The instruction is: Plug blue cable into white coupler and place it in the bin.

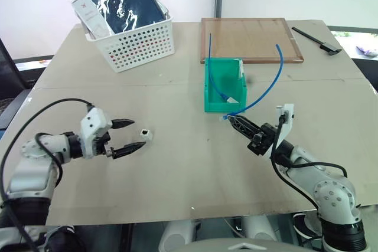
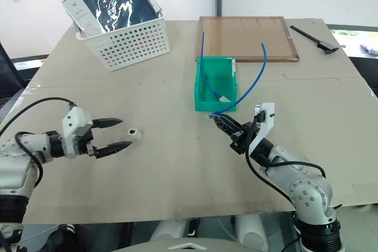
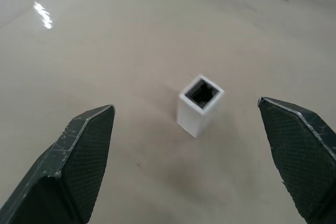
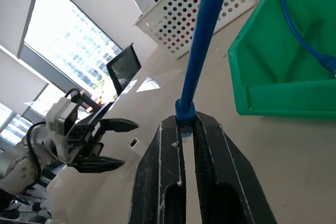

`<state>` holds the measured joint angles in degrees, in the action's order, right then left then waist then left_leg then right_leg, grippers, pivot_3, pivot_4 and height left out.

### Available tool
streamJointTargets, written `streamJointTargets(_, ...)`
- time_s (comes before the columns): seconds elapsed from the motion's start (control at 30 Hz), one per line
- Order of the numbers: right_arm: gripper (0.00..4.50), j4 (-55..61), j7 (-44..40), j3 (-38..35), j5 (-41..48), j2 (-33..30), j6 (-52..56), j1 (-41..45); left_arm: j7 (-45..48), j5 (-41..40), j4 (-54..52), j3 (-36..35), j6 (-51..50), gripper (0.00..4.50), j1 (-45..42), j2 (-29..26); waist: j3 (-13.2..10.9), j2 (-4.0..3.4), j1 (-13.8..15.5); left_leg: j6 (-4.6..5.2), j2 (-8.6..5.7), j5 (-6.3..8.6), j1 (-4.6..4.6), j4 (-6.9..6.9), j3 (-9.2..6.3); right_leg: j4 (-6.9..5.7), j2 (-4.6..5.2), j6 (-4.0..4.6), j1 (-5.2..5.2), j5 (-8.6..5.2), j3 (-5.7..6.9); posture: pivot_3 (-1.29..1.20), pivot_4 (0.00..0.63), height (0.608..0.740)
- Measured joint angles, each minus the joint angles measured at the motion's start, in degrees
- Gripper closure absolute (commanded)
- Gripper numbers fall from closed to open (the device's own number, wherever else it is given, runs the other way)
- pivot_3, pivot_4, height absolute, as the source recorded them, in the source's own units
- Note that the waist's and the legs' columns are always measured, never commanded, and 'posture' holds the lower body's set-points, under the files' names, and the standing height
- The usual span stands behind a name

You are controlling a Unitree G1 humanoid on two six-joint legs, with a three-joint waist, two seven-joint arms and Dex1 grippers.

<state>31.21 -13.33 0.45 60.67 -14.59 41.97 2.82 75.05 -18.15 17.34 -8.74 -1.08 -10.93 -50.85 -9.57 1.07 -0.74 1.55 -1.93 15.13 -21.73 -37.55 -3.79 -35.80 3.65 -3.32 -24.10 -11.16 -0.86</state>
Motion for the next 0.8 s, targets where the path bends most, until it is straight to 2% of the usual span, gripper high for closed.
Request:
streamJointTargets(0.23, 4.5, 0.2, 0.0, -0.1, -1.3, 0.0, -0.5, -1.4, 4.8, 4.7, 12.2, 4.8, 9.8, 0.02, -8.6, 0.1, 0.0, 0.01, -0.2, 0.0, 0.0, 0.0, -0.03, 0.06, 0.09, -0.01, 0.02, -0.01, -0.09, 0.01, -0.08, 0.0, 0.15, 0.74)
streamJointTargets(0.33, 4.5, 0.4, 0.0, -0.2, -1.5, 0.0, -0.8, -1.9, 5.7, 5.8, 15.5, 6.0, 12.9, 0.75, -10.4, 0.9, 0.0, 0.03, -0.1, 0.0, 0.0, 0.0, -0.02, 0.06, 0.09, -0.01, 0.02, -0.01, -0.09, 0.01, -0.07, 0.0, 0.15, 0.74)
streamJointTargets(0.37, 4.5, 0.7, 0.0, -0.3, -1.5, -0.1, -0.9, -2.2, 6.0, 6.3, 17.2, 6.7, 14.2, 1.42, -11.3, 1.3, 0.0, 0.03, -0.1, 0.0, 0.0, 0.0, -0.02, 0.06, 0.09, -0.02, 0.02, -0.01, -0.09, 0.01, -0.08, 0.0, 0.15, 0.74)
streamJointTargets(0.4, 4.5, 0.9, 0.0, -0.3, -1.6, -0.1, -0.9, -2.3, 6.1, 6.8, 18.1, 7.0, 14.8, 1.71, -11.7, 1.6, 0.0, 0.03, -0.1, 0.0, 0.0, 0.0, -0.02, 0.06, 0.09, -0.02, 0.02, -0.01, -0.09, 0.01, -0.07, 0.0, 0.15, 0.74)
streamJointTargets(0.43, 4.5, 1.2, 0.0, -0.3, -1.6, -0.1, -0.9, -2.4, 6.2, 6.9, 19.0, 7.1, 15.5, 2.24, -12.3, 2.0, 0.0, 0.04, -0.1, 0.0, 0.0, 0.0, -0.02, 0.05, 0.09, -0.03, 0.02, -0.01, -0.09, 0.01, -0.07, 0.0, 0.15, 0.74)
streamJointTargets(0.6, 4.5, 1.6, 0.0, -0.3, -1.7, -0.9, -0.9, -2.6, 6.6, 7.1, 21.9, 7.1, 17.1, 4.22, -14.5, 3.2, 0.0, 0.06, -0.1, 0.01, 0.0, 0.0, -0.02, 0.05, 0.09, -0.04, 0.02, -0.01, -0.09, 0.01, -0.07, 0.0, 0.15, 0.74)
streamJointTargets(0.8, 4.5, 1.7, 0.0, -0.5, -1.7, -2.2, -0.9, -2.9, 7.1, 7.1, 22.1, 7.1, 17.7, 4.22, -14.6, 4.0, 0.0, 0.07, -0.1, 0.01, 0.0, 0.0, -0.02, 0.05, 0.08, -0.04, 0.03, -0.01, -0.08, 0.01, -0.07, 0.0, 0.15, 0.74)
